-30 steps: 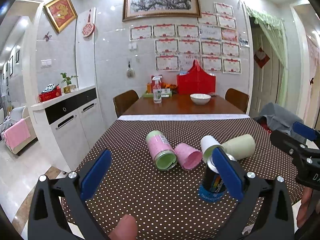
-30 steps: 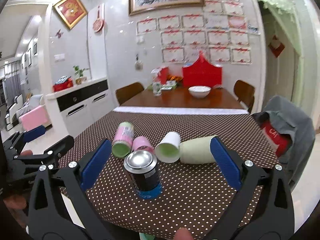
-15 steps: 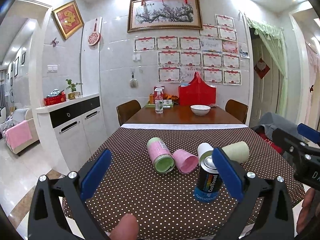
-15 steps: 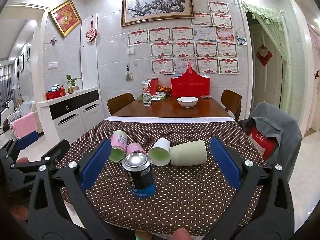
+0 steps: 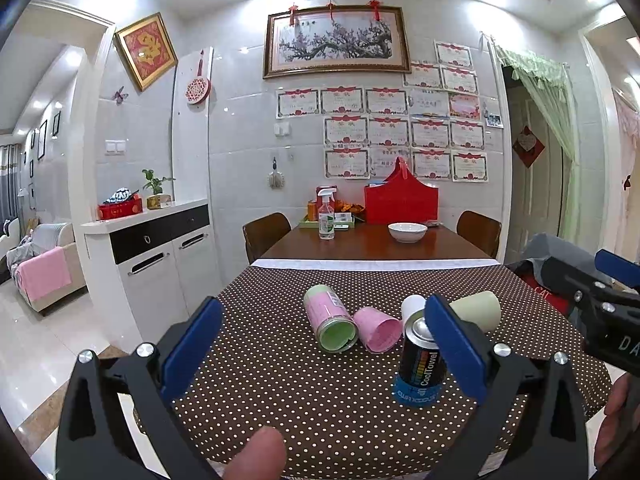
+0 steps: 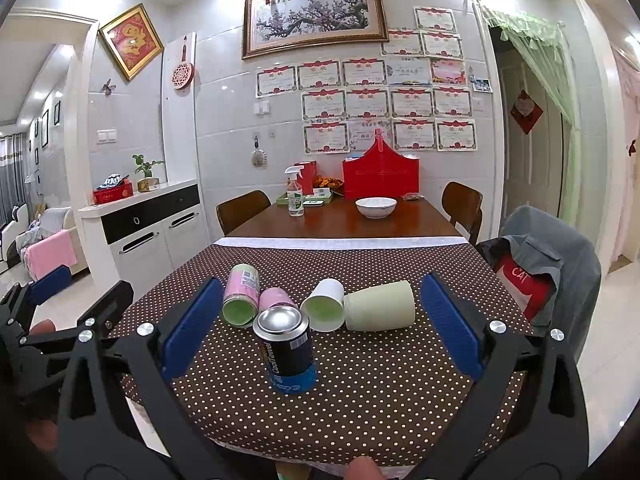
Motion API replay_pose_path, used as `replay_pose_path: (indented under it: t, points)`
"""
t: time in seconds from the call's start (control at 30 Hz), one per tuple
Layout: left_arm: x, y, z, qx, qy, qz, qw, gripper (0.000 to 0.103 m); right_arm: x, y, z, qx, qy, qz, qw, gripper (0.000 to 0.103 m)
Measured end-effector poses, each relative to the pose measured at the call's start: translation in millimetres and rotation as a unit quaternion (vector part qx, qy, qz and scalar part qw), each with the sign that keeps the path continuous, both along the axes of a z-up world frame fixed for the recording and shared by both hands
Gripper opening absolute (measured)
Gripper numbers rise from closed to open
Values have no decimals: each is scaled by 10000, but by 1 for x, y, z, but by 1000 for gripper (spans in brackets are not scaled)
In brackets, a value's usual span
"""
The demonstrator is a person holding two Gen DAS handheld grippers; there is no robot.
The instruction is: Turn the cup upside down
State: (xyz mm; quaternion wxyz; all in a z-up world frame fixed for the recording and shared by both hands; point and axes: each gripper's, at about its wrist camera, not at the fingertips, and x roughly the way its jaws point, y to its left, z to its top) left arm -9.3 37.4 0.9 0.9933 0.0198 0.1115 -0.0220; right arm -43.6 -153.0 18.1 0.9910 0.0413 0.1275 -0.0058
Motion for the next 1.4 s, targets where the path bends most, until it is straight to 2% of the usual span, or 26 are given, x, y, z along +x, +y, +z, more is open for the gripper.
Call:
replay_pose_path:
  t: [0.73,1.03,1.4]
  points:
    - [-7,-3,6,-2,-95,-44,9999,99,1,-1,0,58,33,-19,10000,97]
    - [-9,-3,8,-162,-123,-156,9997,99,3,0,-2,84,83,-33,9999,97]
    - [-5,-3,5,-103,-58,-87,9999,99,4,0,-4,113,119,-16,9999,97]
